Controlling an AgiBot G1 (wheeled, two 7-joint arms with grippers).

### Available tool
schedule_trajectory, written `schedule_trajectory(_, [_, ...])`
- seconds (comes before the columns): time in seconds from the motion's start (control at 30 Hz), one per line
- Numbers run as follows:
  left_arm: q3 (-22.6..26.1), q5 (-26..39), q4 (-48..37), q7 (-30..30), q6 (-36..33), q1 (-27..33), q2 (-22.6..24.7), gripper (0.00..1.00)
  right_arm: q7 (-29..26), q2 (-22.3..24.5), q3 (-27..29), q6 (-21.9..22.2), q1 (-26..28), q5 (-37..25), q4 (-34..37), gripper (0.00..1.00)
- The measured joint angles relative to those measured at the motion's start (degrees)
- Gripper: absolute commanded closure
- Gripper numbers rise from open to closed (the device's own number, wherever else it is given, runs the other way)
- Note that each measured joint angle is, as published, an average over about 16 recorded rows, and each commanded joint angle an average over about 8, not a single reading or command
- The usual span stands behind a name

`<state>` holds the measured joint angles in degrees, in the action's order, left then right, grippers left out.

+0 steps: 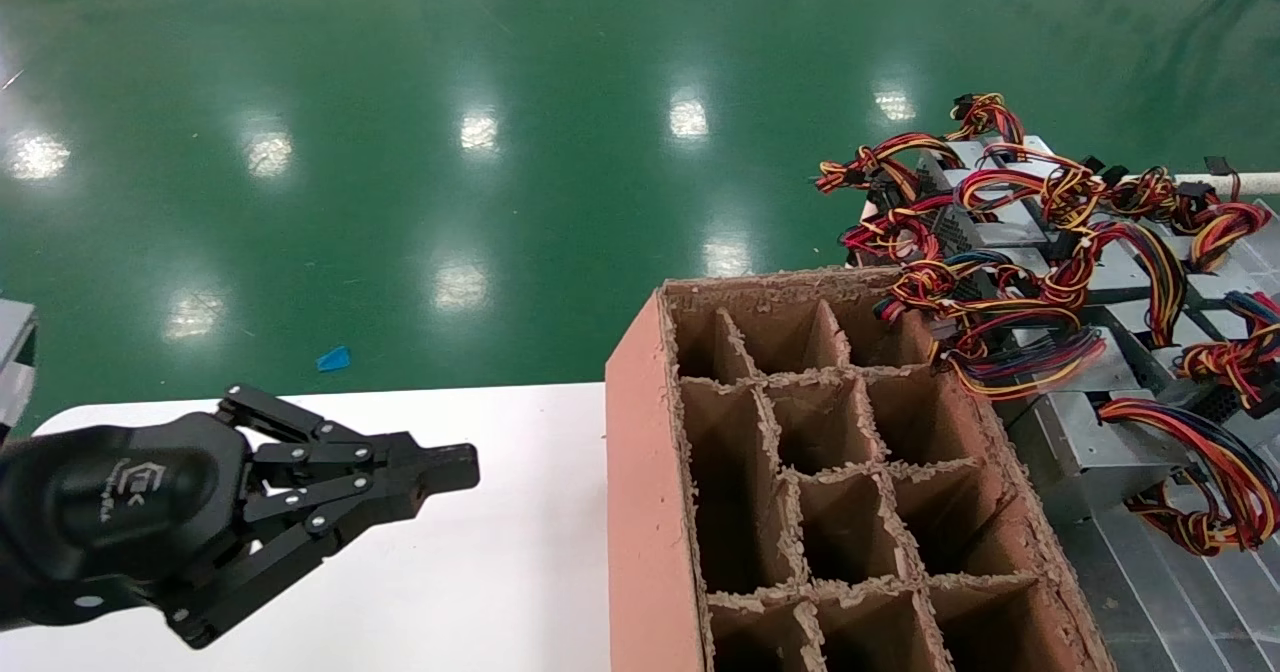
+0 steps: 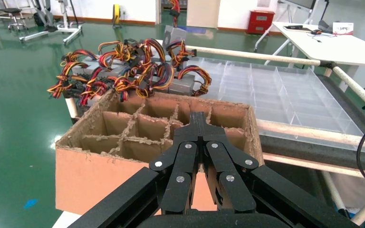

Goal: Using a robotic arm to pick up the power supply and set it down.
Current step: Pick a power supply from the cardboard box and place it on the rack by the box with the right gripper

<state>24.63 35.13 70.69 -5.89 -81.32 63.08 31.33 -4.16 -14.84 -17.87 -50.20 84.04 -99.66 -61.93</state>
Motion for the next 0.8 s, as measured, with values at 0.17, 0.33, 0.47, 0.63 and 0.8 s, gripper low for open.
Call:
schedule_trajectory(0.17, [0.0, 0.0, 0.0, 0.0, 0.0, 0.0, 0.0, 1.0, 5.4, -3.9, -1.0, -1.9, 4.6, -1.5, 5.0, 1.0])
schedule_trajectory(0.33, [0.0, 0.0, 0.0, 0.0, 0.0, 0.0, 0.0, 1.0, 11.1, -8.0, -2.1, -3.7, 8.9, -2.1, 10.8, 1.0])
schedule_trajectory(0.47, [0.0, 0.0, 0.0, 0.0, 0.0, 0.0, 0.0, 1.0, 15.7, -11.4, -2.7, -5.3, 12.0, -1.7, 15.8, 1.0])
schedule_trajectory(0.63, [0.0, 0.0, 0.0, 0.0, 0.0, 0.0, 0.0, 1.0, 21.2, -15.2, -3.2, -7.9, 15.6, -0.4, 21.8, 1.0])
schedule_trajectory(0.8, [0.0, 0.0, 0.0, 0.0, 0.0, 0.0, 0.0, 1.0, 25.7, -18.1, -3.5, -10.8, 18.7, 1.1, 27.0, 1.0])
